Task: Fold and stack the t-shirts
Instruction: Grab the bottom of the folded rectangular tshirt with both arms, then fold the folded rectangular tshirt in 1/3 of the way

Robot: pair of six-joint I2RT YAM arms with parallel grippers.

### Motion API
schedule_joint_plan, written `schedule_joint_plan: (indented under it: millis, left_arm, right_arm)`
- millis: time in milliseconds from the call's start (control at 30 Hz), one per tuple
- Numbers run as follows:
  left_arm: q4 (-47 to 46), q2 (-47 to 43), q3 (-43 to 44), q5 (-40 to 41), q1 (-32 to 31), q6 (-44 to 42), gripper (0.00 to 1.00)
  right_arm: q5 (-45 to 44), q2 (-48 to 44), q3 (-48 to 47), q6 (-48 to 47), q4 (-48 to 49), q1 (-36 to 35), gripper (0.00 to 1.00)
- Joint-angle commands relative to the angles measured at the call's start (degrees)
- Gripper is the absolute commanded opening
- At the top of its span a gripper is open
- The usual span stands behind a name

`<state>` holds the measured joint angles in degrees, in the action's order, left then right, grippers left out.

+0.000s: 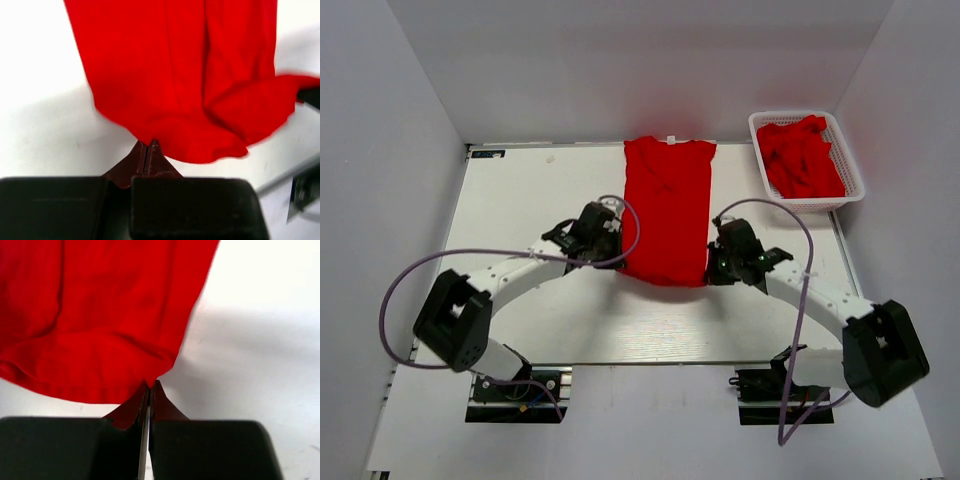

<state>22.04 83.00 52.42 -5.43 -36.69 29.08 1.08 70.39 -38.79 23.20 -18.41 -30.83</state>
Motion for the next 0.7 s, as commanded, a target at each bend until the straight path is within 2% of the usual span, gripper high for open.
schedule_joint_plan:
  millis: [0, 300, 667]
  left_arm:
    - [4.6, 6.2, 6.9, 8.1, 1.0, 1.7, 0.0]
    - [9.2, 21.0, 29.3, 12.5, 4.6, -0.8, 0.0]
    - [7.7, 30.7, 43.1, 9.7, 8.6, -5.8, 0.0]
  right_arm:
    - [-7.9, 4.2, -5.7, -1.1, -3.4, 1.4, 0.0]
    - [-7.1, 17.0, -22.7, -2.7, -4.5, 5.5, 0.0]
    - [-4.0, 26.0, -34.2, -6.4, -2.6, 9.6, 0.0]
